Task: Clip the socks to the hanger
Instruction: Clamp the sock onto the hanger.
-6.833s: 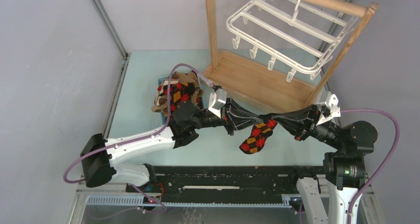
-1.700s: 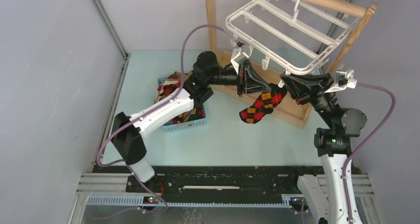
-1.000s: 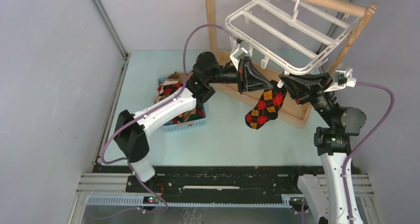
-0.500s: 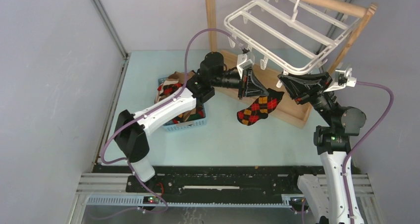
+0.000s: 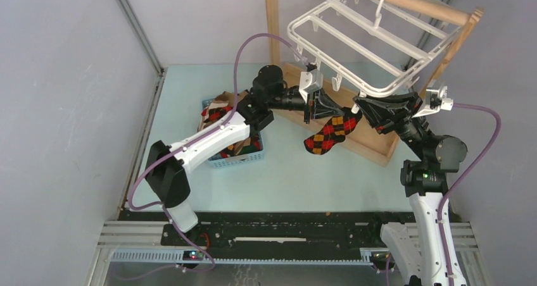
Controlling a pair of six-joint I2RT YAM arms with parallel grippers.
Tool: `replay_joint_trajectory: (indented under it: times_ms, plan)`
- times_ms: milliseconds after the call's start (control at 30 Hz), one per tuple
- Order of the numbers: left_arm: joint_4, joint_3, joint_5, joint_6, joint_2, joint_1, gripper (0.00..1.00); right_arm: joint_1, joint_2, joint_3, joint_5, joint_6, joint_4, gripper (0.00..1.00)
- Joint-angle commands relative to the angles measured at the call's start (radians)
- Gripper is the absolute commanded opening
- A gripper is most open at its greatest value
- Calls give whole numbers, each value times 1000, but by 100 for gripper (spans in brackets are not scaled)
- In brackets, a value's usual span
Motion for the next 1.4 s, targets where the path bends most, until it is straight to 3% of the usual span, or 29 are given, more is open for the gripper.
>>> replay_joint_trajectory:
  times_ms: [0,1367]
  plan:
    - [129,38,14,25,-64,7,0,19,-16,38,-107,15,32,4]
    - [163,29,180,-17,-82,6,0,20,-16,39,-132,-1,38,4]
